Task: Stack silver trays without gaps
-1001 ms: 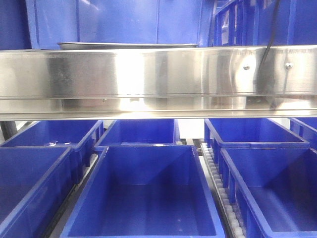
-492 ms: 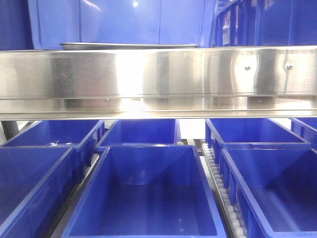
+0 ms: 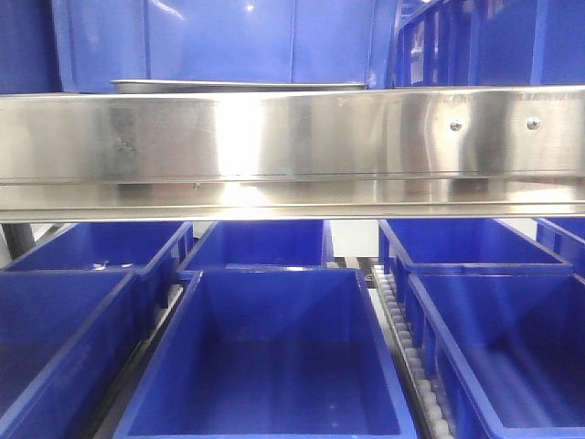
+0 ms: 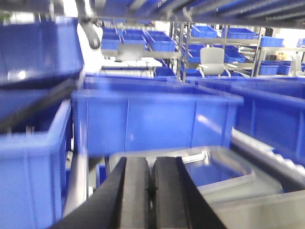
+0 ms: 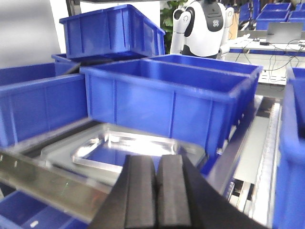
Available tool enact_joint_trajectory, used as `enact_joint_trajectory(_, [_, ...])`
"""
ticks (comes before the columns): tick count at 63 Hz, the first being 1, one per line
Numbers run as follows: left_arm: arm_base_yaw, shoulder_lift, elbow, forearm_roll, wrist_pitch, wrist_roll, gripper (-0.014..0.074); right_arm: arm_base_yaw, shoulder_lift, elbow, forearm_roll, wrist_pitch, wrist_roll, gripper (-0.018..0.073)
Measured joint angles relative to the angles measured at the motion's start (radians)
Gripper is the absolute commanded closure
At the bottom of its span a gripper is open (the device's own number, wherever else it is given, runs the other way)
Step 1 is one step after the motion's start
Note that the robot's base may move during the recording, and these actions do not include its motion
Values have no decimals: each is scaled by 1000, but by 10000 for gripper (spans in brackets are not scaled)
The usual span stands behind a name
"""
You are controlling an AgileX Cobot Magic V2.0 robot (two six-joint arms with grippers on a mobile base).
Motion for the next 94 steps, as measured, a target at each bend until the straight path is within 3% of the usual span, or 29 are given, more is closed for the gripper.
enact_joint_trajectory(11, [0, -183, 88, -11, 57, 0, 615, 0, -240, 155, 0, -15, -2, 638])
enact_joint_trajectory(26, [0, -302, 97, -29, 188, 0, 615, 0, -395, 190, 1, -9, -2, 638])
enact_joint_trajectory(68, [0, -306, 97, -33, 203, 0, 615, 0, -407, 190, 0, -11, -4, 638])
enact_joint_trajectory(76, [0, -306, 97, -33, 203, 0, 615, -62, -407, 212, -45, -62, -4, 638])
enact_joint_trajectory(94, [0, -306, 97, -33, 203, 0, 615, -362, -405, 415, -74, -183, -4, 638])
